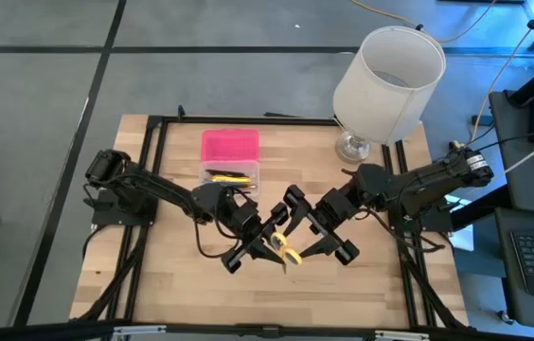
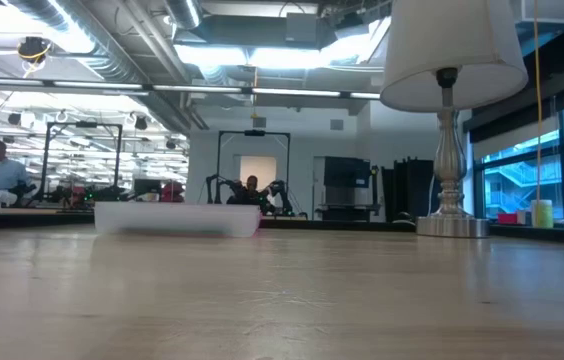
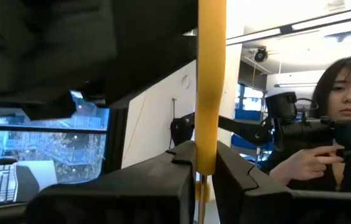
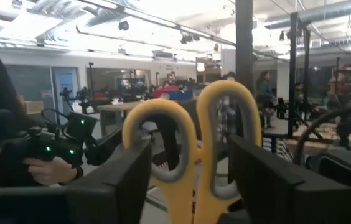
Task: Pick & place school supplies into a supply box
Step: Put the yellow scissors into the supply box
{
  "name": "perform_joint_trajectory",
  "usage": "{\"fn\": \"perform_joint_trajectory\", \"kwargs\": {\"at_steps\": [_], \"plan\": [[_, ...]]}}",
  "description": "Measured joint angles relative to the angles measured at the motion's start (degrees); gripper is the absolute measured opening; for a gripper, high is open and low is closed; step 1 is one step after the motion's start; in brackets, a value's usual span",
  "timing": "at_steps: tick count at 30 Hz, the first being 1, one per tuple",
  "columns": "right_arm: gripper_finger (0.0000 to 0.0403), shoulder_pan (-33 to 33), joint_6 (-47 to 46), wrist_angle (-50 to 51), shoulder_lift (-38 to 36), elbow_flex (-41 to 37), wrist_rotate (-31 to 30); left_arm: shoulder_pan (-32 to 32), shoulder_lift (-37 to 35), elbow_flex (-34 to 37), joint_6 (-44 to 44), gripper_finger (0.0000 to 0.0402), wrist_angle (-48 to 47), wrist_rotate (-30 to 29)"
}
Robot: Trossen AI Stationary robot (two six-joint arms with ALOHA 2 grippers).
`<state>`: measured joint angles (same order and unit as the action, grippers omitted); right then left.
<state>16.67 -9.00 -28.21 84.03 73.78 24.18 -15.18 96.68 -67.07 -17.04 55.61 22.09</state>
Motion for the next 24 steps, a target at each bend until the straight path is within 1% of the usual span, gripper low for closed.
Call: {"fn": "perform_joint_trajectory", "kwargs": {"at_steps": [3,6,9,14,16,19,21,24], "plan": [[0.0252,-0.04,0.15,3.16,-1.24,0.00,-0.13,0.59,-0.08,0.00,-0.11,0.0021,-0.15,0.91],[0.0276,-0.13,0.43,6.44,-3.17,-0.02,-0.06,1.05,-0.72,0.00,-0.19,0.0021,-0.05,2.84],[0.0287,-0.13,2.50,10.17,-5.54,-0.02,-0.10,1.09,-1.44,-0.02,-0.17,0.0021,0.22,3.35],[0.0288,-0.15,4.84,17.96,-10.35,-0.04,-1.74,1.75,-2.50,0.00,-0.68,0.0021,-2.25,5.16],[0.0289,-0.15,4.40,23.23,-12.56,-0.04,-3.25,2.70,-4.25,0.00,-1.51,0.0021,-7.20,5.22],[0.0289,-0.11,1.85,33.14,-14.93,-0.04,-8.01,4.51,-7.83,-0.02,0.42,0.0021,-20.30,2.44],[0.0289,0.03,-0.59,39.35,-16.02,-0.04,-11.74,5.77,-10.57,-0.02,2.99,0.0021,-31.35,-1.94],[0.0289,0.11,-5.27,47.45,-16.83,-0.04,-16.15,7.73,-14.47,-0.02,5.29,0.0020,-47.79,-11.46]]}}
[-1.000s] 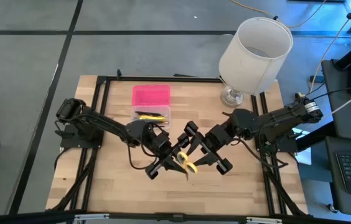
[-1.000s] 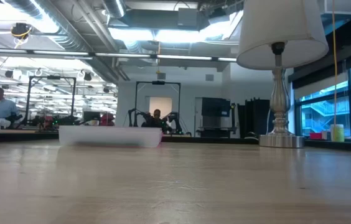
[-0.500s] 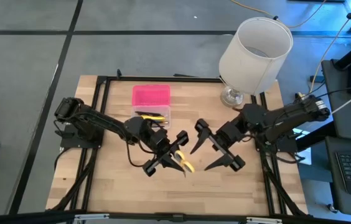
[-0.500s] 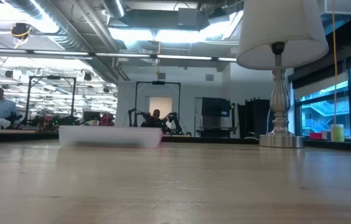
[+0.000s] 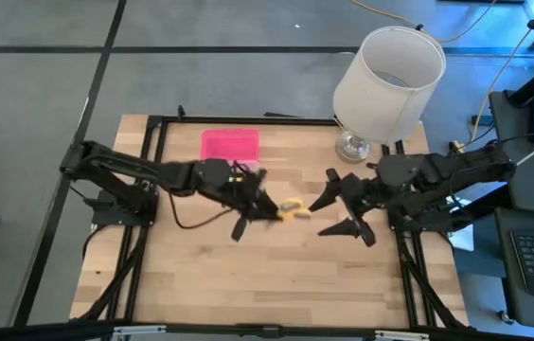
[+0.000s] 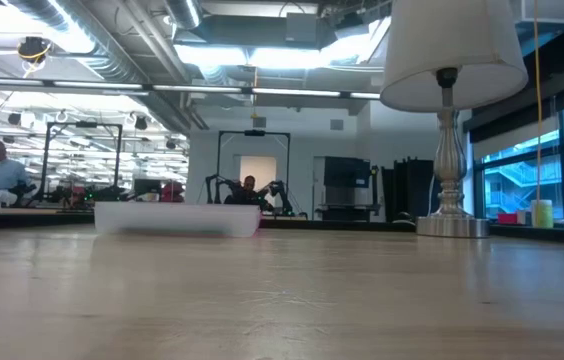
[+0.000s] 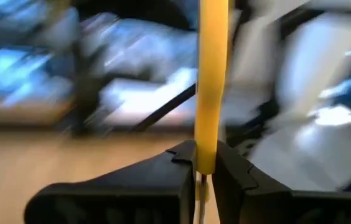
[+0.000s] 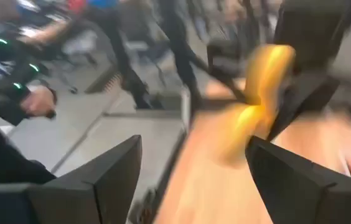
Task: Pick & place school supplies into a supply box
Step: Put the yellow scissors into the supply box
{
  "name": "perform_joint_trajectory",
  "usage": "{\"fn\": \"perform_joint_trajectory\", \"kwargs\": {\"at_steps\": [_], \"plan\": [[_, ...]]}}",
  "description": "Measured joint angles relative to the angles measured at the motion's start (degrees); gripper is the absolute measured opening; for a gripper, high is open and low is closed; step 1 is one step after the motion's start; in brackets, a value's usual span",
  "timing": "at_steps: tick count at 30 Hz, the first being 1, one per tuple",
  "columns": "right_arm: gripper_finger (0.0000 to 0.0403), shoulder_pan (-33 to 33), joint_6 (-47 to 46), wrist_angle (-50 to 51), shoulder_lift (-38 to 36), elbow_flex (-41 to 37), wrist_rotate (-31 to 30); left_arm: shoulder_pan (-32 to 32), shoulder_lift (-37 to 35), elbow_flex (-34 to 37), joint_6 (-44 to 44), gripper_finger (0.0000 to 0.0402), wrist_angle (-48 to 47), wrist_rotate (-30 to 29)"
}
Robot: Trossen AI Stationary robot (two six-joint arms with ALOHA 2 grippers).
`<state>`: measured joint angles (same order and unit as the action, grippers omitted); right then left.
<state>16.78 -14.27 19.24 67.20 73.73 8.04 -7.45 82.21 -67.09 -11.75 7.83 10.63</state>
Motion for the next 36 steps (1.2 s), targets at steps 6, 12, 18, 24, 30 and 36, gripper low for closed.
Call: {"fn": "perform_joint_trajectory", "kwargs": {"at_steps": [6,12,18,24,30,36], "plan": [[0.0289,0.10,-6.40,10.82,0.41,0.00,-8.11,3.47,-4.08,-0.09,-1.27,0.0020,-29.21,-23.04],[0.0289,-0.13,-7.79,13.37,1.38,-0.06,-13.65,7.68,-0.27,1.01,-4.80,0.0020,-52.24,-39.06],[0.0289,-0.07,-7.73,13.14,1.51,0.00,-14.12,10.81,8.21,4.72,0.51,0.0020,-52.66,-42.47],[0.0289,0.09,-7.77,13.20,1.51,0.00,-13.95,11.98,16.42,5.41,3.53,0.0020,-52.59,-47.41],[0.0289,0.04,-7.77,13.23,1.51,0.00,-14.32,11.96,19.68,5.38,5.54,0.0020,-52.14,-48.92],[0.0289,-0.02,-7.77,13.25,1.51,0.00,-14.56,12.11,19.96,5.38,6.13,0.0026,-52.24,-47.58]]}}
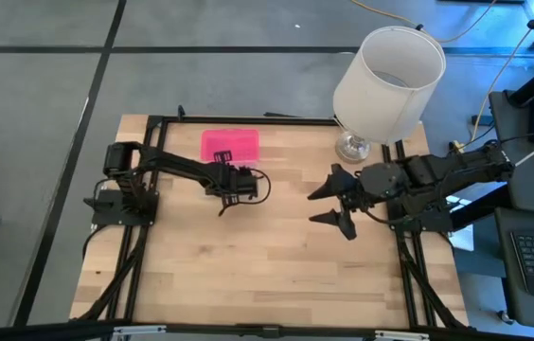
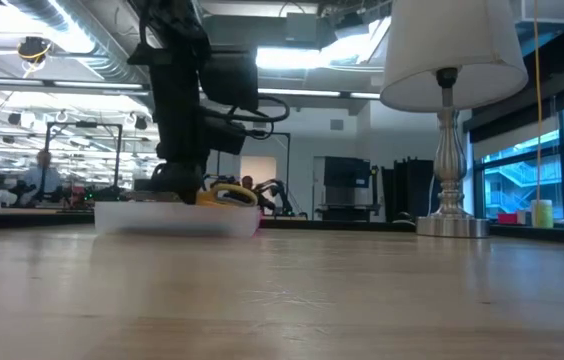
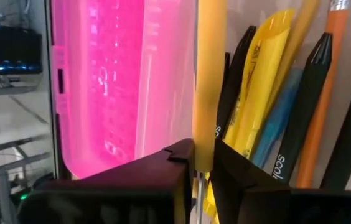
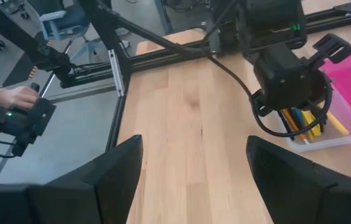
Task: Pick & place school supplies into a supply box
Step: Put the yellow scissors into the supply box, then close the pink supply box
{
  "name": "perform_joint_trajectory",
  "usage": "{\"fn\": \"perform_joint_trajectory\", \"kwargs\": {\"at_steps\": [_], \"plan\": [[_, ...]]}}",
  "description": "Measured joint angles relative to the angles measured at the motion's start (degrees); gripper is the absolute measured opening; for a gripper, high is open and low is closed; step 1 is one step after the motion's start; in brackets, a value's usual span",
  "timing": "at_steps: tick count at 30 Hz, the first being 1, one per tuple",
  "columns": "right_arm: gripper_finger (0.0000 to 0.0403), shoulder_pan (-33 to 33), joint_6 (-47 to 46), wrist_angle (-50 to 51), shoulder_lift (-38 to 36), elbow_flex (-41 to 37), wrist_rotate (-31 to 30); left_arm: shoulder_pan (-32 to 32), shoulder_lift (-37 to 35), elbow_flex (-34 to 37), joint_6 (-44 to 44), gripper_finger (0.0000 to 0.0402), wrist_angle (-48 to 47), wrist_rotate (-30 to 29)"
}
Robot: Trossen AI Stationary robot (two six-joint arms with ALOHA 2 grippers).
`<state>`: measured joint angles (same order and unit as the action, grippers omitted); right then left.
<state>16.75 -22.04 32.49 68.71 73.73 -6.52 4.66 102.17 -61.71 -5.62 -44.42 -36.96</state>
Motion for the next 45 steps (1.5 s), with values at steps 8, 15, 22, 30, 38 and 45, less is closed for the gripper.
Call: {"fn": "perform_joint_trajectory", "kwargs": {"at_steps": [8,15,22,30,38,45], "plan": [[0.0289,0.03,-0.02,-0.01,0.00,0.00,-0.01,0.42,0.00,0.00,-1.27,0.0051,-0.03,2.04],[0.0289,0.04,-0.28,-0.02,0.00,0.00,0.01,0.40,-0.16,0.00,-1.21,0.0069,-0.62,2.07],[0.0289,0.04,-0.10,-0.02,0.00,0.00,0.01,-0.19,-6.20,0.00,-2.70,0.0073,-1.14,2.55],[0.0289,-0.08,1.26,-3.54,1.75,0.00,-3.74,1.36,-21.04,-0.07,-12.72,0.0073,-1.64,3.80],[0.0289,-5.38,1.27,-10.70,9.29,-0.02,-10.33,14.66,-31.44,-0.07,-27.57,0.0072,-3.99,19.14],[0.0289,-11.04,-0.02,-11.76,11.77,-0.02,-10.39,24.26,-32.54,-0.07,-21.27,0.0070,-2.04,20.40]]}}
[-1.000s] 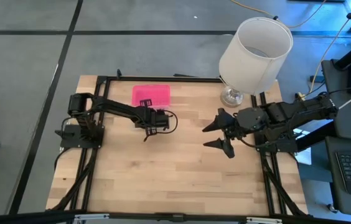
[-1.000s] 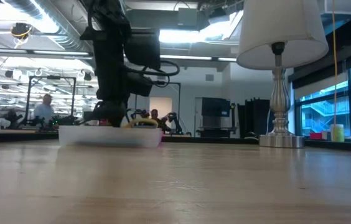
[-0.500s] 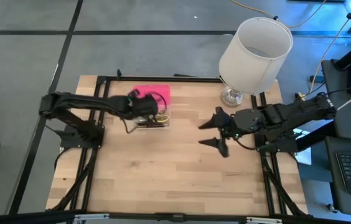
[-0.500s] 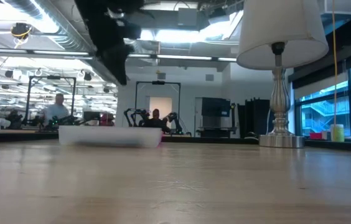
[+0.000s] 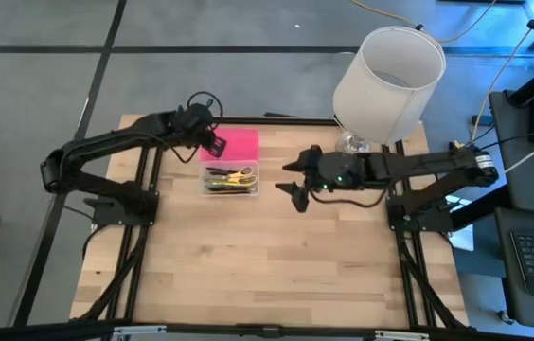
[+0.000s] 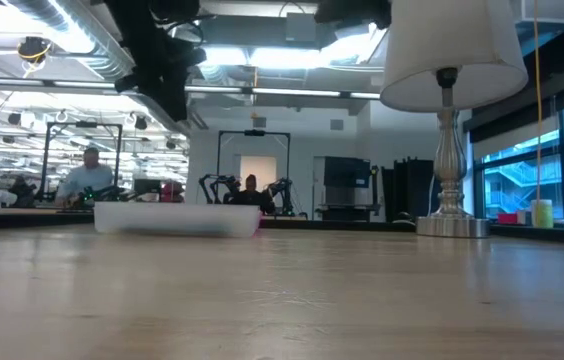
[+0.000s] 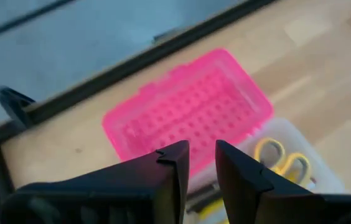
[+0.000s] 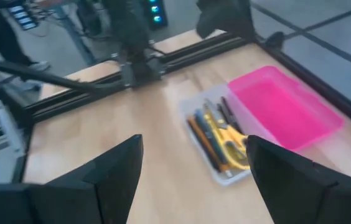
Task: Pick & place school supplies into a supply box
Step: Close the pink supply box
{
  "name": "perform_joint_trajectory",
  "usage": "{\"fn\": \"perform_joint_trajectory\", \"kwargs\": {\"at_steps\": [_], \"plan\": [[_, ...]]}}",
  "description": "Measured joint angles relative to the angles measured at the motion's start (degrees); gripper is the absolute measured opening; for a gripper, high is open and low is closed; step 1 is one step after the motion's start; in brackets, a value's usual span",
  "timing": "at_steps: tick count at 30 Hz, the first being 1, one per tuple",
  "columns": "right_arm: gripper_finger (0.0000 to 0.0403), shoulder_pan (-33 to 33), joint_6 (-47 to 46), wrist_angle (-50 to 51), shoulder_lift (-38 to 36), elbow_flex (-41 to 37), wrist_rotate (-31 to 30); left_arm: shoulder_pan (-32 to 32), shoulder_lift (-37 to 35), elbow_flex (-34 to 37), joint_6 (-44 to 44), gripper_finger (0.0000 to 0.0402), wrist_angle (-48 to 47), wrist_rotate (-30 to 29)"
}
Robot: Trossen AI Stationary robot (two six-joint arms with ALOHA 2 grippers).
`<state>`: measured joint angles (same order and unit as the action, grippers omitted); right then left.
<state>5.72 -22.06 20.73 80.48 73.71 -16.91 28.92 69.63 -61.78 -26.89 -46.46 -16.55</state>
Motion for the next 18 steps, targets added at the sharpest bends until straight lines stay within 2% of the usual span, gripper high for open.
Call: {"fn": "perform_joint_trajectory", "kwargs": {"at_steps": [9,13,18], "plan": [[0.0289,-5.62,0.46,1.01,1.60,0.00,0.04,3.31,-0.02,0.00,2.07,0.0089,1.73,-1.30],[0.0289,-7.87,2.76,1.70,1.53,0.00,0.87,5.10,-0.02,0.00,1.46,0.0130,1.71,0.06],[0.0289,-10.50,4.86,1.98,1.32,0.00,5.77,6.54,-0.02,0.00,0.13,0.0195,1.73,0.52]]}}
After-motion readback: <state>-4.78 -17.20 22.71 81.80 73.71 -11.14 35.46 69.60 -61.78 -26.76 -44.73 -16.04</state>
